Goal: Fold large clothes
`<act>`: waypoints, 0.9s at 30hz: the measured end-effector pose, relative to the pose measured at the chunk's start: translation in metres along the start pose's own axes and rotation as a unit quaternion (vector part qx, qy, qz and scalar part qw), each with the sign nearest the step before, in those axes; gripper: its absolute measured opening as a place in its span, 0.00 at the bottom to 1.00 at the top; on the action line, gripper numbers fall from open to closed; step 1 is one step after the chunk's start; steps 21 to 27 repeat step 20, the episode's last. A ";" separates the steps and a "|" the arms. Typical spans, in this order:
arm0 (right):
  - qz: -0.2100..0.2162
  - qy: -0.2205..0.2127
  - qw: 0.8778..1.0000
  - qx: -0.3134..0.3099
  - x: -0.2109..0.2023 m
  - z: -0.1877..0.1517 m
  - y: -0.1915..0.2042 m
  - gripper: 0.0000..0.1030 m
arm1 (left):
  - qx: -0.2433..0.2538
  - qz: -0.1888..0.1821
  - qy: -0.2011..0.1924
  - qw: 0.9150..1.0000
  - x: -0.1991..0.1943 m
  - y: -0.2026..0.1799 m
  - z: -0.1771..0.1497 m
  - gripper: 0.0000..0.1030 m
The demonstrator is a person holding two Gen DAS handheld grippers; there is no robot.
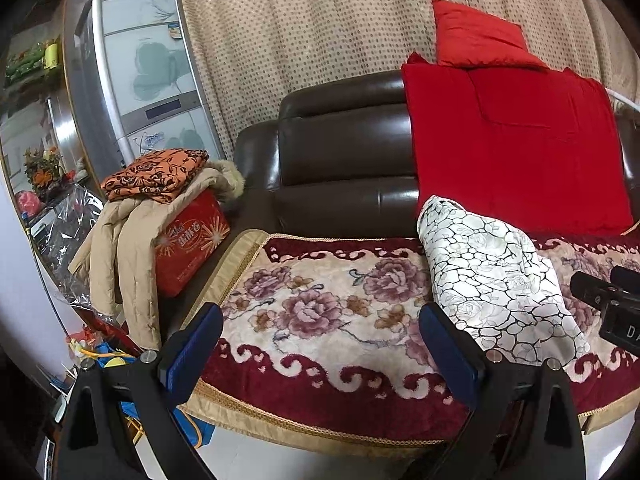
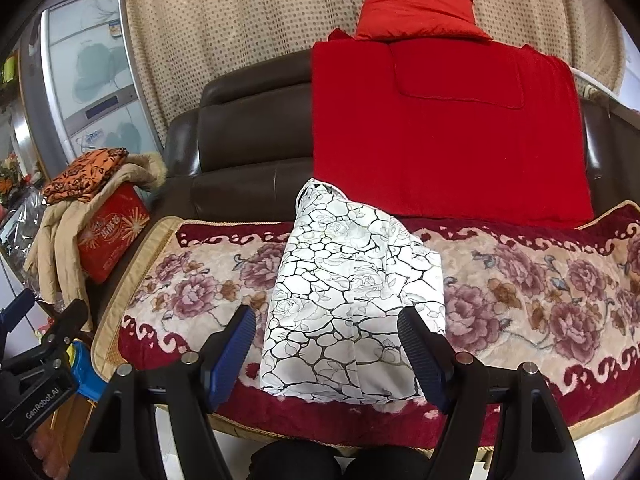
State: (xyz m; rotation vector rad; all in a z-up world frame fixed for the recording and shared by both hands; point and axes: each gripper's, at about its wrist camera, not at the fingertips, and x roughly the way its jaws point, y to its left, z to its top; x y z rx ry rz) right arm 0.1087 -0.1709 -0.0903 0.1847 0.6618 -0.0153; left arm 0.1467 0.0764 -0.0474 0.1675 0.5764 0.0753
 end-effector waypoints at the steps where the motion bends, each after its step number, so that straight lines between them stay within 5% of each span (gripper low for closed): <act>1: 0.001 0.000 1.000 -0.001 0.001 0.000 0.000 0.75 | 0.001 0.000 0.000 1.000 0.000 -0.001 0.000 0.95; 27: 0.009 0.017 1.000 -0.002 0.019 0.000 -0.002 0.75 | -0.006 -0.050 0.014 0.999 0.021 -0.019 0.006 0.95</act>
